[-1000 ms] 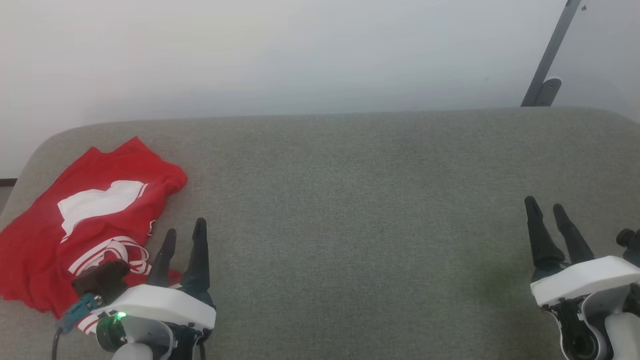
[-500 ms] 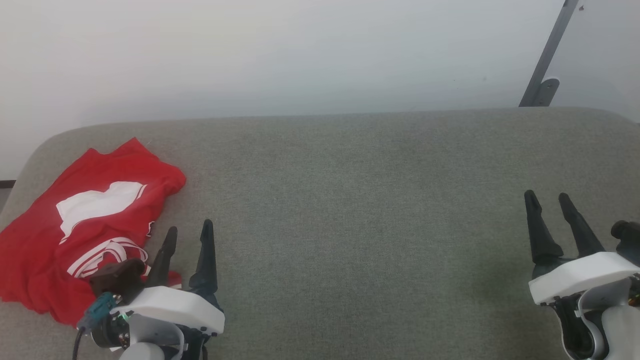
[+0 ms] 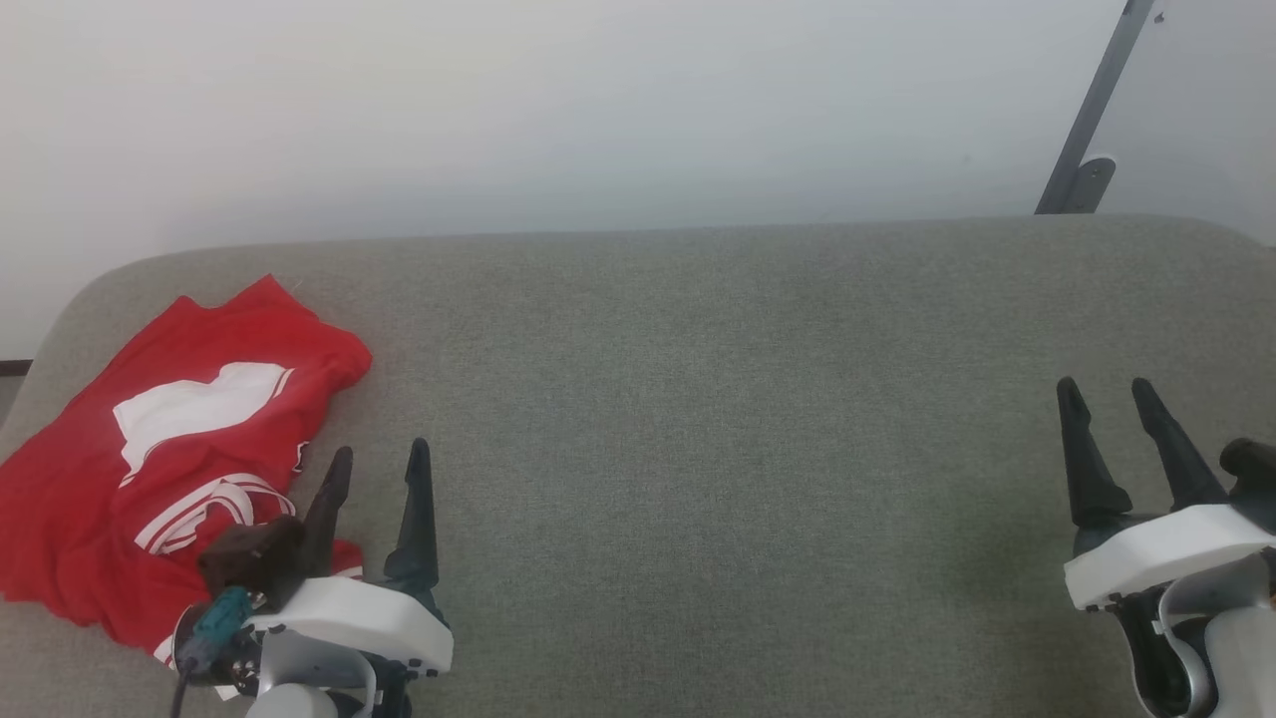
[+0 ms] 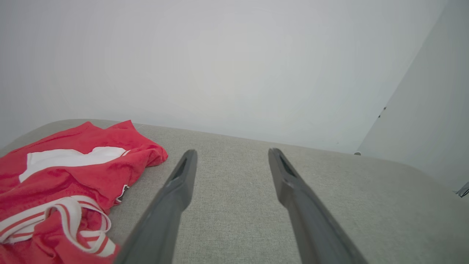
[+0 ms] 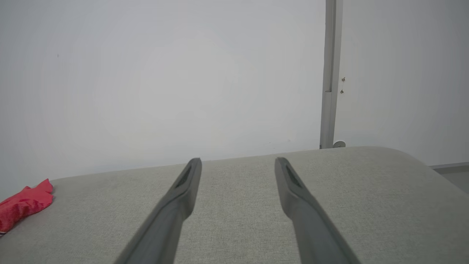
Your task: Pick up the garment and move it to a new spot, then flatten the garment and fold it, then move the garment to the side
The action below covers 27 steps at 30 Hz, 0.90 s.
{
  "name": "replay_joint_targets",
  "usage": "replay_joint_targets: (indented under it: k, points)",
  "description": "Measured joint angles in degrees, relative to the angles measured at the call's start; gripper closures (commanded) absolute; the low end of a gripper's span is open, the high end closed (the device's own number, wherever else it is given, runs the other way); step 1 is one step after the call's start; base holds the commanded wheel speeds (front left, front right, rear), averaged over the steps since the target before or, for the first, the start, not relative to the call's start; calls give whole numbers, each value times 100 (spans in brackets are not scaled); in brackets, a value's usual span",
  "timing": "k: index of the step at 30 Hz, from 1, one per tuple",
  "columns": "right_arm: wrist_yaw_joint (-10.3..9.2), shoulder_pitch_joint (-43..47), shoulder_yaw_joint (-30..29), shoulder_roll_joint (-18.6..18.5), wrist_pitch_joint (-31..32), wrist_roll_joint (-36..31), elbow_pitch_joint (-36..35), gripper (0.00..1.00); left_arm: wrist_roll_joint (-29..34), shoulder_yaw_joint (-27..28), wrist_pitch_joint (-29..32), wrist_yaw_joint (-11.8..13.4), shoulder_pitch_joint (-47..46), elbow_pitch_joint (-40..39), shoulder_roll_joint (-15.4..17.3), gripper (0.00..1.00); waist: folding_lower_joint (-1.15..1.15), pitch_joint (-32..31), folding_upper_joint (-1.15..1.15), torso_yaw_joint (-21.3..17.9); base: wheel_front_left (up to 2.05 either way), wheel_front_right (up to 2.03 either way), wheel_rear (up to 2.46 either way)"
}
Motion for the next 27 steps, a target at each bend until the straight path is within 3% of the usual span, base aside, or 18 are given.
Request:
replay_joint_targets:
  k: [27]
  points:
    - [0, 13, -140, 129, -341, -644, 59, 0, 1158, 132, -331, -171, 17, 348, -122, 0, 0, -29, 0, -6, 0, 0, 0]
